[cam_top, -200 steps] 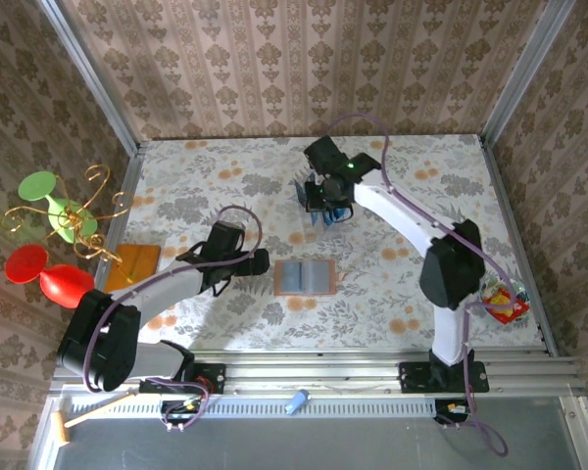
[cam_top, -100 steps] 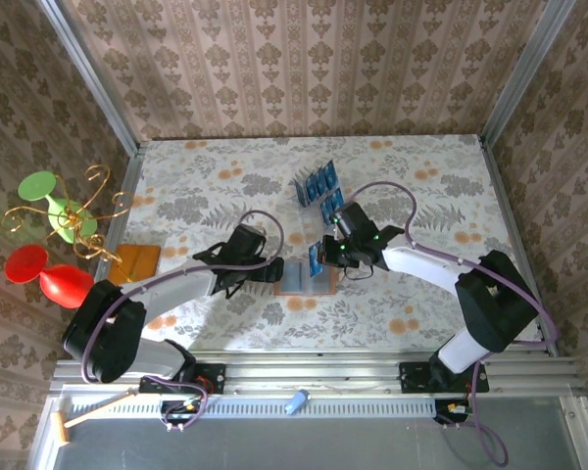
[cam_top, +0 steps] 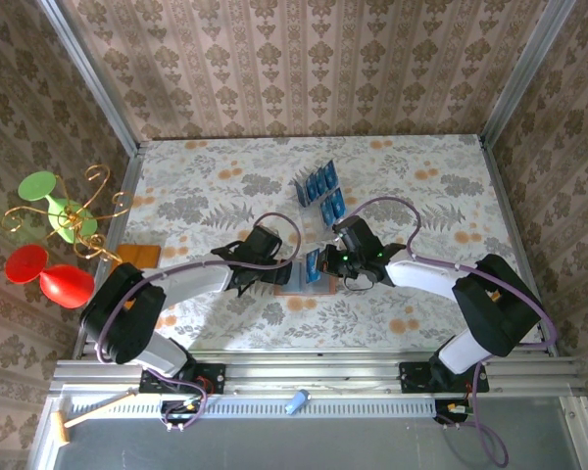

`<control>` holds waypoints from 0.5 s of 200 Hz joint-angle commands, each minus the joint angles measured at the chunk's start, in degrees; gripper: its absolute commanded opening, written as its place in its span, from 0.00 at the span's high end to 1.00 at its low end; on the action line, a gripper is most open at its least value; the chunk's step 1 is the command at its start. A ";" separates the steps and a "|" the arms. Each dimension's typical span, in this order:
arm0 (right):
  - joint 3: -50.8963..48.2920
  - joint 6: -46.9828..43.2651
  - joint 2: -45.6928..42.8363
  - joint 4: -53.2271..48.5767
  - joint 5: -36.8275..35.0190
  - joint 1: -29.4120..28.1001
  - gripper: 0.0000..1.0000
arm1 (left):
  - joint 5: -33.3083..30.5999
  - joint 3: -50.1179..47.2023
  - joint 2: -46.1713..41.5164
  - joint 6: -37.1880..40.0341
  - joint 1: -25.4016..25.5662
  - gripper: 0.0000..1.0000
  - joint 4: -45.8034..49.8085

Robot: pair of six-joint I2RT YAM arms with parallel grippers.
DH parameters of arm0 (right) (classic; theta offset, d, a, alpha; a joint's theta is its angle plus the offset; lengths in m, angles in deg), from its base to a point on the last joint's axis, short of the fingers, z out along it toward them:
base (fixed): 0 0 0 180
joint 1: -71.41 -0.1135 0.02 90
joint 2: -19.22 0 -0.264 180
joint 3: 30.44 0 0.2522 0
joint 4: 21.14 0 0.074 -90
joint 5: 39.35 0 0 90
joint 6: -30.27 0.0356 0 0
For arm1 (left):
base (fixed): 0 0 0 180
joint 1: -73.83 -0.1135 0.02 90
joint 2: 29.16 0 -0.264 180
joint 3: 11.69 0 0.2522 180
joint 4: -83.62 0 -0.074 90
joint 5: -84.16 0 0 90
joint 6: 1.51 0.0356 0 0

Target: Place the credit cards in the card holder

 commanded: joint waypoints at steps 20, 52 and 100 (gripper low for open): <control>-1.51 0.79 0.01 2.69 -0.20 -0.08 1.00 | -1.40 1.63 1.72 1.71 0.95 0.00 0.97; -2.50 0.82 0.19 3.46 -0.35 0.18 1.00 | -1.73 0.19 1.81 1.12 1.10 0.00 0.47; -3.96 0.89 1.07 4.49 -0.63 0.72 1.00 | -2.44 -1.71 1.73 0.49 1.12 0.00 0.07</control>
